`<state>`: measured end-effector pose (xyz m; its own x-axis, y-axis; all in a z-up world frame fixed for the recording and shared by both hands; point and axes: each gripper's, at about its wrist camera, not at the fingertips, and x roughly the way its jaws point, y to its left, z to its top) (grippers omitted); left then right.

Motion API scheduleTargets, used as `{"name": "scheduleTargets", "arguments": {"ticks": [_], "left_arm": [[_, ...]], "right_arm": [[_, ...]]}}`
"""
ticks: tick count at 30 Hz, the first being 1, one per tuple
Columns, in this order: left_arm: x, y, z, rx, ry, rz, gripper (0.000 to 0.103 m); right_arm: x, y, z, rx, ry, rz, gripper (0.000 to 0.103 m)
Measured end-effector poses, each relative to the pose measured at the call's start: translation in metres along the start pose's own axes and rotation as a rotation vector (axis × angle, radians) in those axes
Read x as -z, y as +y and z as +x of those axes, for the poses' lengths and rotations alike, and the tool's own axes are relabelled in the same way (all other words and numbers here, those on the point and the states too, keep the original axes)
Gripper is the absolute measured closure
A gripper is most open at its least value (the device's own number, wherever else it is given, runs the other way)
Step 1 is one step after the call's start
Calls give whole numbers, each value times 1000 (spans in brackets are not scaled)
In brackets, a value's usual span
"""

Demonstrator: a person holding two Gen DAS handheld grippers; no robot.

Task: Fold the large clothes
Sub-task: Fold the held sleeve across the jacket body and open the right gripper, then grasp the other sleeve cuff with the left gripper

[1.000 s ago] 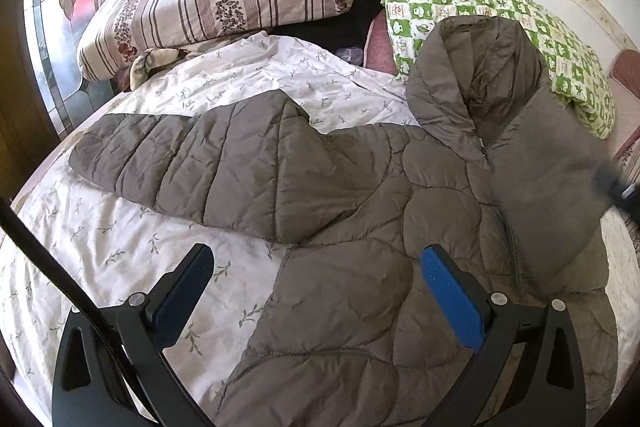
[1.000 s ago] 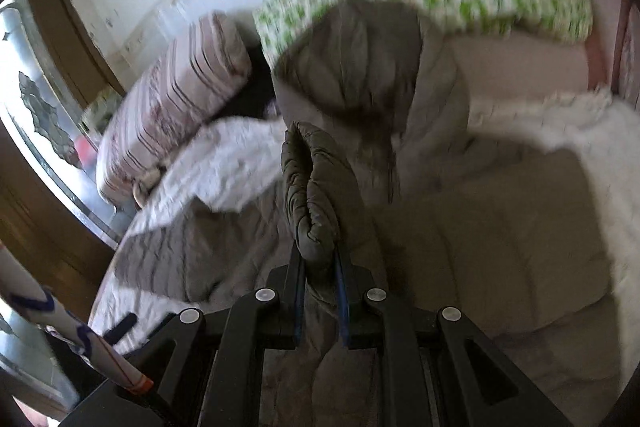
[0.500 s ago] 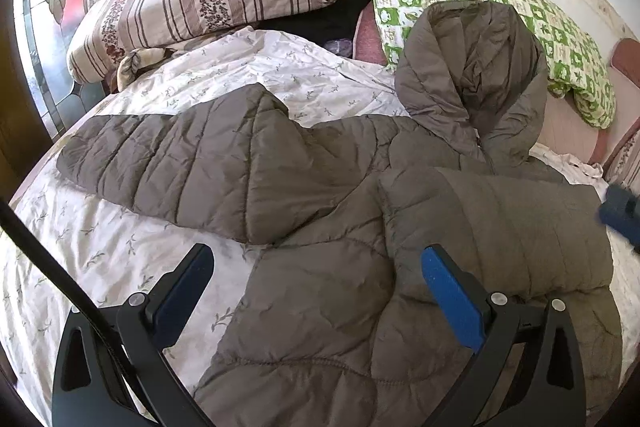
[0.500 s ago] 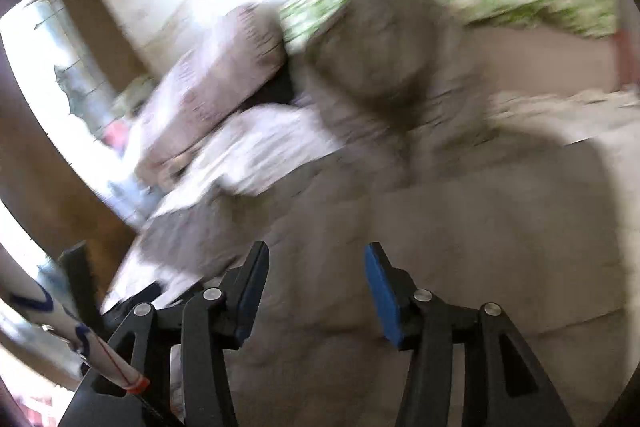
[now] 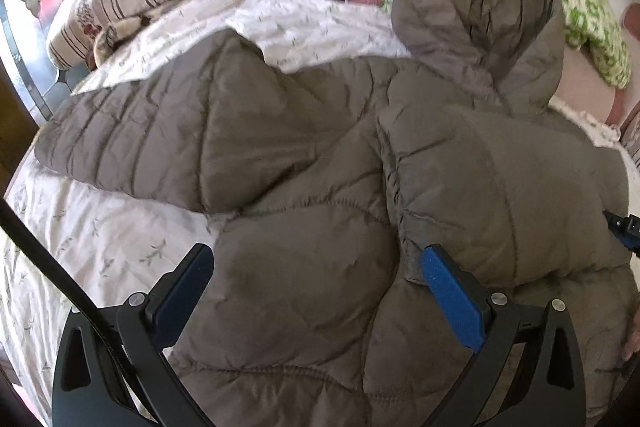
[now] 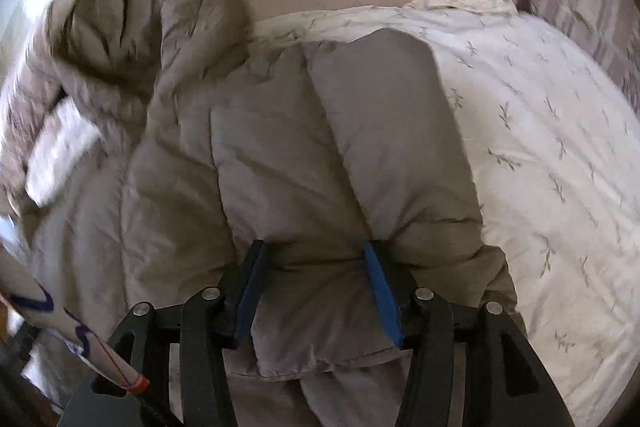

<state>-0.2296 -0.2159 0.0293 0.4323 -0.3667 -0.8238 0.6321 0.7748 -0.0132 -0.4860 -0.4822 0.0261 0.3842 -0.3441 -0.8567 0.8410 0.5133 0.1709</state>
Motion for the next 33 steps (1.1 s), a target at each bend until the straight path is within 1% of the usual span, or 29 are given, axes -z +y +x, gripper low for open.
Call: {"name": "scheduleTargets", "arguments": {"ticks": [2, 3, 4, 5, 7, 9, 12, 13, 15, 17, 19, 20, 21, 23, 26, 28, 30, 31, 33], "left_arm": [[2, 2, 4, 5, 18, -9, 0], [2, 3, 3, 10, 15, -16, 0], [2, 3, 1, 9, 8, -17, 0], [1, 3, -5, 10, -9, -15, 0], [1, 4, -14, 21, -45, -18, 0], [0, 4, -20, 22, -70, -16, 0], [-1, 7, -23, 20, -72, -23, 0], [-2, 10, -23, 23, -68, -28, 0], [-3, 15, -23, 32, -61, -46, 0], [-4, 20, -25, 37, -58, -62, 0], [-5, 23, -27, 42, -59, -68, 0], [-6, 25, -29, 43, -65, -67, 0], [-7, 26, -31, 44, -68, -64, 0], [-10, 31, -35, 44, -81, -67, 0], [-18, 50, -41, 25, -109, -106, 0], [-21, 64, -43, 19, -119, -137, 0], [-25, 82, -43, -4, -127, -167, 0], [-27, 92, -44, -16, -130, -184, 0], [-30, 115, -44, -36, -134, -222, 0]], "right_arm": [[-2, 8, -7, 49, -1, -14, 48], [-2, 14, -16, 76, -27, -15, 47], [0, 25, -33, 82, -93, -39, 47], [2, 39, -45, 69, -137, -81, 47], [7, 68, -58, 34, -178, -168, 47], [12, 94, -61, -42, -164, -215, 46], [20, 125, -49, -108, -101, -238, 46], [22, 133, -44, -111, -92, -251, 46], [29, 147, -30, -81, -61, -281, 46], [33, 152, -10, -53, -13, -284, 44], [38, 149, 3, -36, 17, -277, 43], [37, 150, 2, -35, 19, -275, 43], [36, 149, -3, -37, 18, -269, 43], [34, 149, -18, -73, 8, -250, 43], [45, 147, -52, -157, -28, -221, 43], [60, 150, -71, -207, -44, -251, 41], [75, 153, -81, -221, -53, -289, 37], [88, 153, -85, -216, -50, -314, 35], [106, 152, -83, -206, -34, -337, 35]]}}
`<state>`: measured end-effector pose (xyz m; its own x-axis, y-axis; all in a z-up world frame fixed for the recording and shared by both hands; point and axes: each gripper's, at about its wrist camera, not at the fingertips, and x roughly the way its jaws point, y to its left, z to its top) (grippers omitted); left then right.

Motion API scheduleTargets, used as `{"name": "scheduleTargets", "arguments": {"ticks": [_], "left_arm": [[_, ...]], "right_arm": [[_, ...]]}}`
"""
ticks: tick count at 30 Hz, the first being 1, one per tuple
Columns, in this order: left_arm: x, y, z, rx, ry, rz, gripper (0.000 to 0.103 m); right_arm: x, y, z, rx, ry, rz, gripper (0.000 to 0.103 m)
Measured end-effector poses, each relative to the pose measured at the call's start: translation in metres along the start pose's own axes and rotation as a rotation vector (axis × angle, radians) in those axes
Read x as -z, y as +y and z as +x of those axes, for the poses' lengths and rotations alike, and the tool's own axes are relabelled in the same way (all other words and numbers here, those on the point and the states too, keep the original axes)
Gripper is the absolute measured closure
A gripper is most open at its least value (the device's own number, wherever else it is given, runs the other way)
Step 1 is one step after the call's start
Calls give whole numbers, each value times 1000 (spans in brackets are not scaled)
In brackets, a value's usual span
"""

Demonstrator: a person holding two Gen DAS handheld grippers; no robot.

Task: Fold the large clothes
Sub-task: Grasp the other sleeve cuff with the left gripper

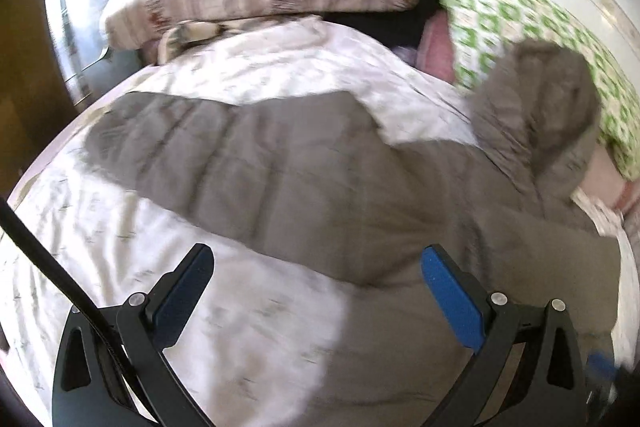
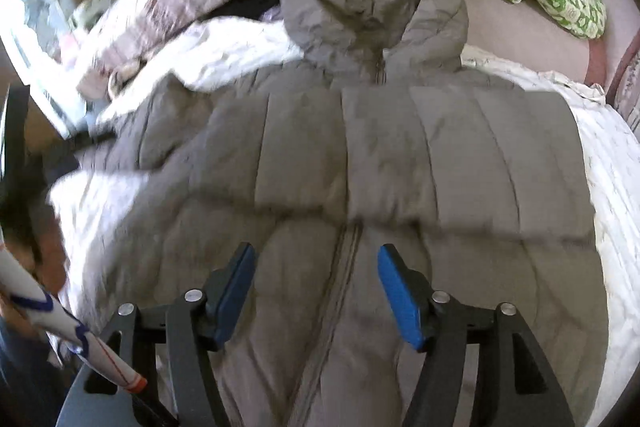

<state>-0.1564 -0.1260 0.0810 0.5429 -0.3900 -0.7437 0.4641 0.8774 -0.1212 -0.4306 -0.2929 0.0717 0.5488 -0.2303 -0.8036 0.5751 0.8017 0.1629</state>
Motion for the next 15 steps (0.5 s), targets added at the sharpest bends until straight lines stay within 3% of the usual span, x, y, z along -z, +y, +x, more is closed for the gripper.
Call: {"name": "scheduleTargets", "arguments": {"ticks": [4, 8, 11, 15], "left_arm": [[-15, 48, 7, -66, -16, -67, 0], [-29, 101, 25, -105, 12, -132, 0], [-40, 146, 37, -98, 15, -242, 0], [-49, 206, 50, -45, -15, -398, 0]], "right_arm": [[30, -7, 29, -1, 79, -4, 34], [30, -15, 31, -62, 65, 11, 31], [30, -26, 36, -129, 70, 63, 28], [34, -24, 36, -136, 61, 48, 27]]}}
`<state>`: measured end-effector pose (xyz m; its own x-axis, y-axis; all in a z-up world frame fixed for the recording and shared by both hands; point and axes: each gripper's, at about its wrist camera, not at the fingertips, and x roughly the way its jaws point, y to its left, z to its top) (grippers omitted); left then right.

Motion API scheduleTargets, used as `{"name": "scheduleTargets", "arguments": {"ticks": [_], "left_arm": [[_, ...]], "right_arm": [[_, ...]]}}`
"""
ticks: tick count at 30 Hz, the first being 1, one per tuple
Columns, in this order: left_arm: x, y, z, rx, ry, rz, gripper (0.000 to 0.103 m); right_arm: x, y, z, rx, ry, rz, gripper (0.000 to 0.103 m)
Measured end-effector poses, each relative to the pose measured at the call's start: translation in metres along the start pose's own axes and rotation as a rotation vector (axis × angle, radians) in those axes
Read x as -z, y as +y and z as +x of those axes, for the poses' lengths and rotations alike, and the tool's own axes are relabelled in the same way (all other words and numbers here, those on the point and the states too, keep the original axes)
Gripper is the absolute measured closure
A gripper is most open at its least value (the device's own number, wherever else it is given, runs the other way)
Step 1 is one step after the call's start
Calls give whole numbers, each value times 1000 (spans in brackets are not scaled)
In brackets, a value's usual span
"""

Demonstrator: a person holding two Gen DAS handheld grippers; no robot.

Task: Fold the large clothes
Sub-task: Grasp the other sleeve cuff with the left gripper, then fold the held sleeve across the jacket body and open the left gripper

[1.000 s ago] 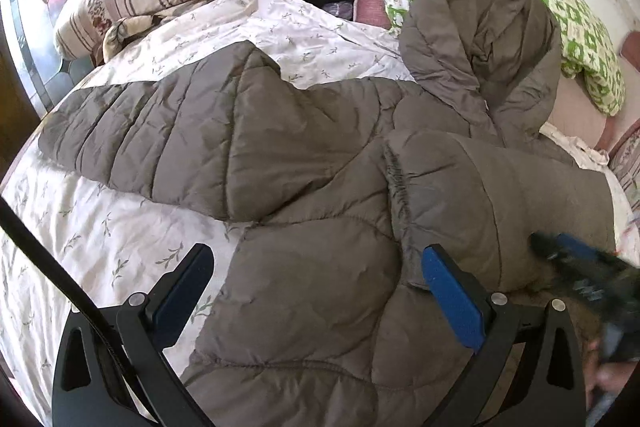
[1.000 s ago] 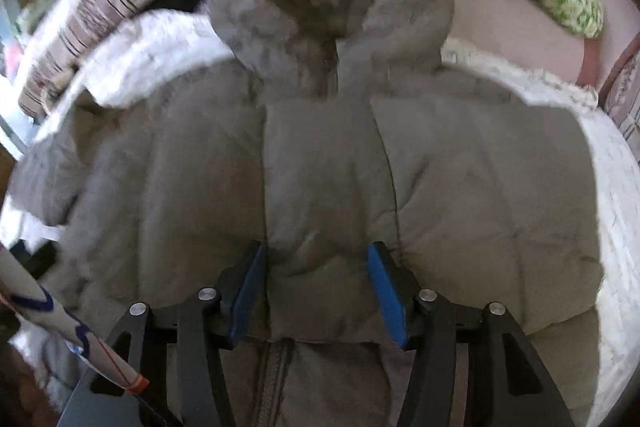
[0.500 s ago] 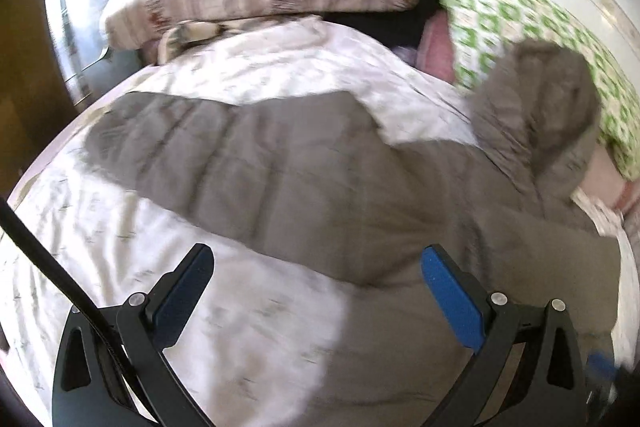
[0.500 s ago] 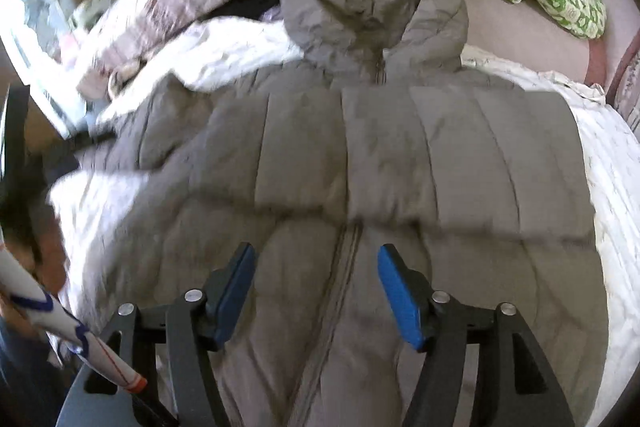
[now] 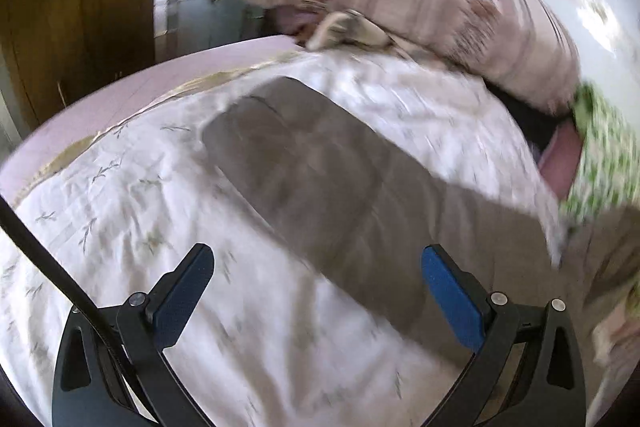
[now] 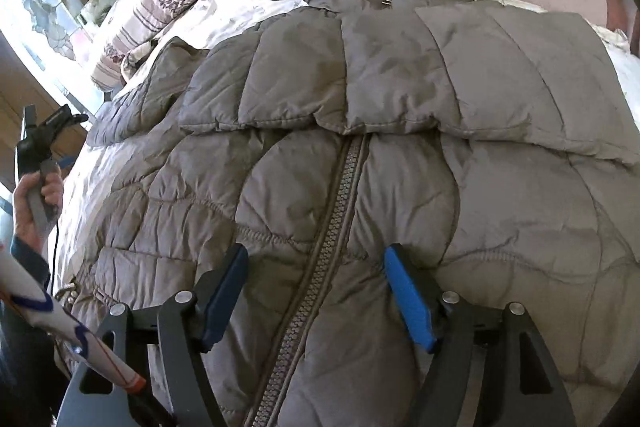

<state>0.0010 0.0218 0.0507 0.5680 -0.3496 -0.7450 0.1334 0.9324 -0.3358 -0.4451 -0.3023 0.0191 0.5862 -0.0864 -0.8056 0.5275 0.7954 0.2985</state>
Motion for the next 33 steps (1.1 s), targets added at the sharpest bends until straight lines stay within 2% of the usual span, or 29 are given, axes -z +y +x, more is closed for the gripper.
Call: {"name": "scheduleTargets", "arguments": {"ticks": [2, 3, 4, 6, 8, 14, 17, 19, 24, 26, 28, 30, 33], "left_arm": [[-10, 19, 9, 24, -7, -66, 3], [-14, 29, 15, 50, -7, -100, 10], [-18, 37, 22, 77, 5, -132, 22], [-25, 53, 37, 157, 46, -215, 31], [-26, 61, 44, 164, 53, -262, 31], [-34, 67, 59, 185, -22, -339, 33], [-37, 58, 63, 159, -49, -311, 36], [-38, 46, 62, 137, -50, -261, 90], [-41, 27, 31, 140, -121, -217, 90], [-43, 13, 9, 176, -161, -196, 90], [-44, -2, -11, 208, -194, -164, 90], [-45, -27, -37, 264, -223, -107, 90], [-31, -77, -83, 390, -262, 18, 90]], "right_arm": [[1, 4, 1, 8, -3, -22, 23], [2, 5, 2, 11, -6, -31, 22], [3, 7, 1, 13, -6, -41, 20], [5, 9, 1, 18, -6, -58, 18], [5, 11, 3, 28, -6, -70, 17], [4, 9, 4, 13, -5, -65, 17], [3, 8, 4, 11, -3, -65, 16], [3, 7, 4, 5, -2, -61, 16], [-2, 2, -5, -33, -12, -12, 19], [-6, -2, -19, -66, -49, 15, 20], [-11, -9, -38, -71, -122, 47, 20], [-14, -16, -50, -72, -171, 79, 20], [-16, -31, -70, -87, -248, 154, 20]]}}
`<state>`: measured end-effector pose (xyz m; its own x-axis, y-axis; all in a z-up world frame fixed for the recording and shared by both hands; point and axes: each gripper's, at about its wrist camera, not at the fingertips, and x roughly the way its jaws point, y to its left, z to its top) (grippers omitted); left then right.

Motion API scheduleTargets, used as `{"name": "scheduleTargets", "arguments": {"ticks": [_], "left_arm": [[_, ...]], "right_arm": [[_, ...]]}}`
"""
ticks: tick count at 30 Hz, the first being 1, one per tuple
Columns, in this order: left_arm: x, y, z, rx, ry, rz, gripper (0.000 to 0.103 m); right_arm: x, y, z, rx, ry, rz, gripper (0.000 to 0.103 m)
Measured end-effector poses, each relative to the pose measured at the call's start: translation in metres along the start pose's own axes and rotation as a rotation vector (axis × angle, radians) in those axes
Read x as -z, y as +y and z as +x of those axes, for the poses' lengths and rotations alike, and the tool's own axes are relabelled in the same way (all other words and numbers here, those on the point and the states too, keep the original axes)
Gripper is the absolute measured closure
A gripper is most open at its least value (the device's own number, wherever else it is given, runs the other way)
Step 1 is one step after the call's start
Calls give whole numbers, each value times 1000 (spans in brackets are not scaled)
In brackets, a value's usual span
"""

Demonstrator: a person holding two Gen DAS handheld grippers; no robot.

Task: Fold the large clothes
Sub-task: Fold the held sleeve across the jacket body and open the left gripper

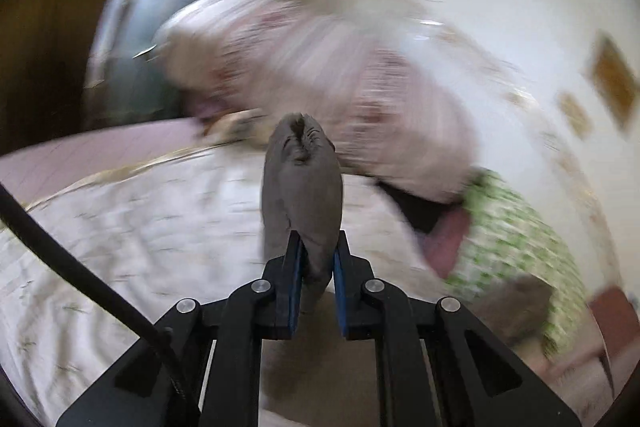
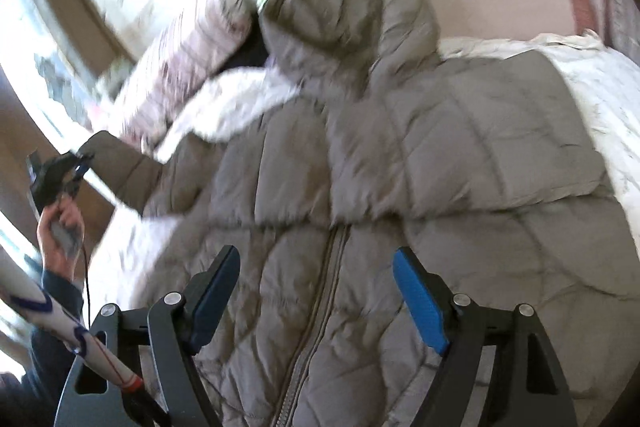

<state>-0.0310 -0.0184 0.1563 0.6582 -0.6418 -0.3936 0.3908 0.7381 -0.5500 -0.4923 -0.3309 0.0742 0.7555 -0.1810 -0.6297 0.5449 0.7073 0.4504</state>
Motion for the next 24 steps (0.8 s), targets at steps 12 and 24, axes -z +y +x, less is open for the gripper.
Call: {"name": "scheduleTargets", "arguments": {"ticks": [12, 24], "left_arm": [[190, -212, 8, 317, 361, 545, 89], [285, -242, 9, 287, 554, 764, 45]], "right_arm": [[-20, -39, -41, 35, -150, 155, 20], [-27, -50, -25, -95, -101, 262, 20]]}}
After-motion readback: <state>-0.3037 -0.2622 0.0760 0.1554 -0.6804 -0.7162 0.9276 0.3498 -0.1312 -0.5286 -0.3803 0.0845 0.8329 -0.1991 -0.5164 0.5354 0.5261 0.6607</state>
